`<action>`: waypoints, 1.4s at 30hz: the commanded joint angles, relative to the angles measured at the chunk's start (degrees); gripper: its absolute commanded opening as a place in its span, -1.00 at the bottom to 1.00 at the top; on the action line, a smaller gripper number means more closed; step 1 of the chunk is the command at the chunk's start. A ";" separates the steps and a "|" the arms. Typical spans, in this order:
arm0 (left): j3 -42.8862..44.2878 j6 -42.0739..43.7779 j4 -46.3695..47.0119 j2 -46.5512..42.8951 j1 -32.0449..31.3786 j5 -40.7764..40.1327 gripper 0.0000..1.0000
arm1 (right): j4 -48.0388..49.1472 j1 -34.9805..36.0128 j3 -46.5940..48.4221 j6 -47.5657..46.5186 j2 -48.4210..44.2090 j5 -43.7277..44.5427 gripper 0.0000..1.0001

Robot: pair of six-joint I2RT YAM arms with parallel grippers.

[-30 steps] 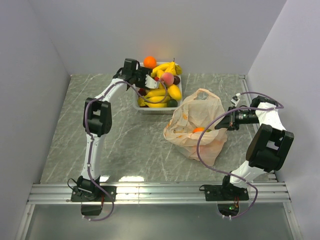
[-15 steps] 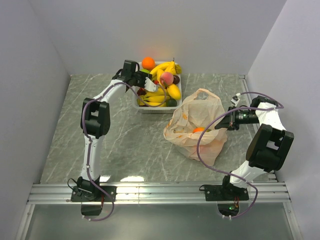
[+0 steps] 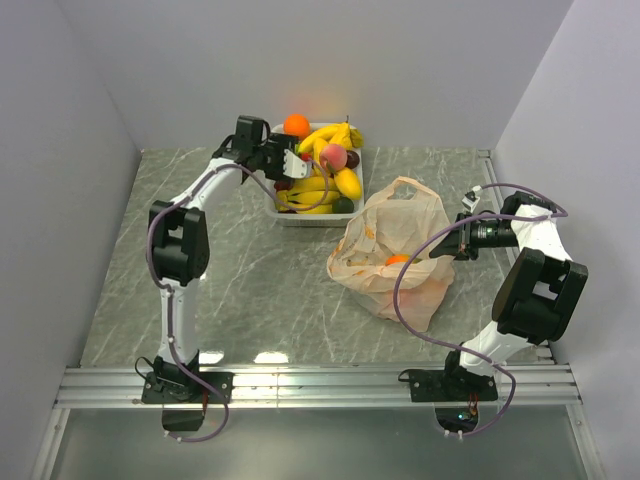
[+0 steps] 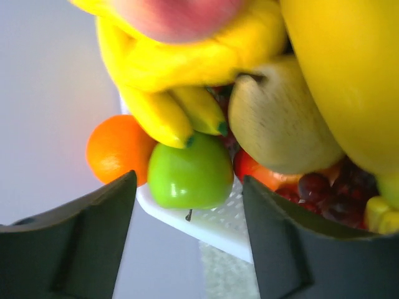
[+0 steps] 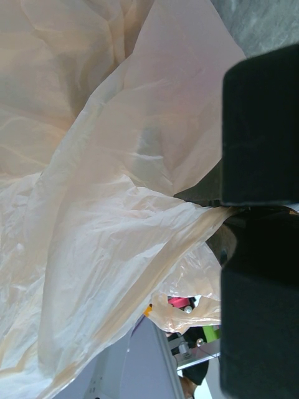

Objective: Place the fake fruits into the plastic bag and tie a complex knot

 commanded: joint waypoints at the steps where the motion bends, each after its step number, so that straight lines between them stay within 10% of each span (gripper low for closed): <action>1: 0.82 -12.30 2.71 -6.66 -0.01 6.51 0.52 | 0.72 -0.55 1.12 -0.02 0.02 -1.62 -1.00; 12: 0.91 -14.63 -5.84 -13.70 -4.58 14.08 0.76 | 1.16 -0.55 0.95 -0.02 0.28 -1.70 -1.00; 28: 15.93 -72.88 8.50 0.27 -10.03 -0.67 0.99 | 1.08 -0.63 0.60 -0.28 -0.24 -1.88 -1.00; 42: 17.52 -74.05 6.74 7.48 -11.43 -11.50 0.99 | 1.08 -0.55 -0.02 -0.37 -0.33 -1.97 -1.00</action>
